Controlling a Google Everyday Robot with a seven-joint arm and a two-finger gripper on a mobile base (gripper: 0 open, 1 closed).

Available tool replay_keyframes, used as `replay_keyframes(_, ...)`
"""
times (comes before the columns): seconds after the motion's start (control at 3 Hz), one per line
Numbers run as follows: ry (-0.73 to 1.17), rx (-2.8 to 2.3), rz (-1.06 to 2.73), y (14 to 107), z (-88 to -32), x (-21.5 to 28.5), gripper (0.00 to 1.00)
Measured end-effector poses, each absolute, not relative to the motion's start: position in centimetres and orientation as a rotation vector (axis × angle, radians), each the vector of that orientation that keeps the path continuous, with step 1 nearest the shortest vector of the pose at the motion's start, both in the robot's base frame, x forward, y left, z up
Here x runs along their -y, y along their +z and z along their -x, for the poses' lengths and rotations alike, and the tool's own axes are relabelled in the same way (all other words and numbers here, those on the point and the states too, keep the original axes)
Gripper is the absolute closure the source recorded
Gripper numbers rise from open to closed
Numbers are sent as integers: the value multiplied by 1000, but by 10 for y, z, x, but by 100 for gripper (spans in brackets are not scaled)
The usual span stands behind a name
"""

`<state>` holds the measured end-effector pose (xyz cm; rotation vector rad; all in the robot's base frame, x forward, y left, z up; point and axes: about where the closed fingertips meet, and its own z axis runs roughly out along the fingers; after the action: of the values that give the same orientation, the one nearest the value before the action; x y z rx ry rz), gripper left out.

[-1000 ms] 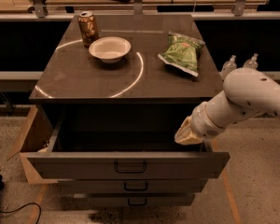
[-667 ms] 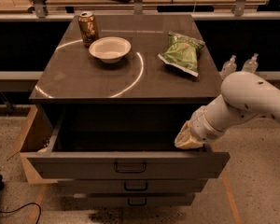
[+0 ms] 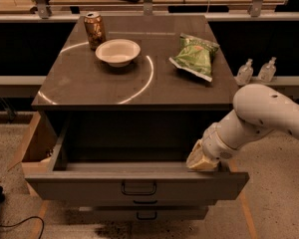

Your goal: Open top drawer

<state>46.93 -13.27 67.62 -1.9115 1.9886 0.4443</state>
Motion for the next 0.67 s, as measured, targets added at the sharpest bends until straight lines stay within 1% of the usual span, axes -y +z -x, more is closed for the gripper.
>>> replay_keyframes(0.33, 478, -2025, 1931, 676, -448, 137, 100)
replay_keyframes(0.67, 531, -2083, 1966, 680, -412, 146, 100)
